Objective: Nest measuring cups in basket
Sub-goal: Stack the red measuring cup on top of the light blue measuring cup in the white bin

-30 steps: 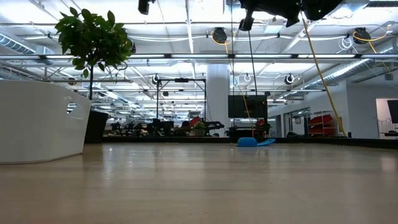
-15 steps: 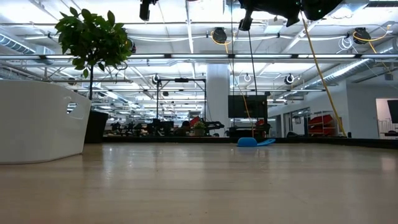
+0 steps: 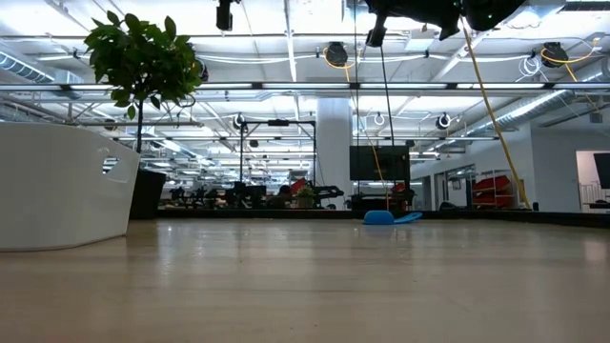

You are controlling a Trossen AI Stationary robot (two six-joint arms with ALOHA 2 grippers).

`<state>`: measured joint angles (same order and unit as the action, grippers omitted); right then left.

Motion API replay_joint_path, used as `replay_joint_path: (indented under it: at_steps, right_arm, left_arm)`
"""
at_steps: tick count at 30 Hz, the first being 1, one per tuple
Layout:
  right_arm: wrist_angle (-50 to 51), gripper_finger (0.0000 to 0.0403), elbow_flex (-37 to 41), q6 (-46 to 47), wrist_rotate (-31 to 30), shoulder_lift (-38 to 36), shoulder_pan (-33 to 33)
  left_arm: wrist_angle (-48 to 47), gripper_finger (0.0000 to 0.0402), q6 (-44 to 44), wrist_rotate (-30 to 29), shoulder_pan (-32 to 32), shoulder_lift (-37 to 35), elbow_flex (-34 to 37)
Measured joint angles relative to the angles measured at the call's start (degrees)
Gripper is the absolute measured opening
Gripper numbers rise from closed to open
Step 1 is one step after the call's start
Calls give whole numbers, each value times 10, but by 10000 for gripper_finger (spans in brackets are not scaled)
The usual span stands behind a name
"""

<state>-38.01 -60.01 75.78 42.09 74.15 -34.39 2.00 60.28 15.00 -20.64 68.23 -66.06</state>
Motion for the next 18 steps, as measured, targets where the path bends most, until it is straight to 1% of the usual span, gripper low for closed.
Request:
replay_joint_path:
  at_steps: [6, 8, 11, 15, 16, 18]
  right_arm:
    - [1, 0, 0, 0, -4, 0, 0]
    - [1, 0, 0, 0, -4, 0, 0]
    - [1, 0, 0, -1, -4, 0, 0]
    - [0, 0, 0, -4, -3, 0, 0]
    - [1, 0, 0, -4, -3, 0, 0]
    - [1, 0, 0, -4, -3, 0, 0]
  left_arm:
    - [-1, 101, -22, 2, -4, 0, 0]
    - [-1, 94, -27, 2, -3, 0, 0]
    - [-2, 71, -31, 2, -3, 0, 0]
    - [-2, 21, -32, 2, -3, 0, 0]
    - [0, 12, -32, 3, -3, 0, 0]
    - [0, 10, -32, 3, -3, 0, 0]
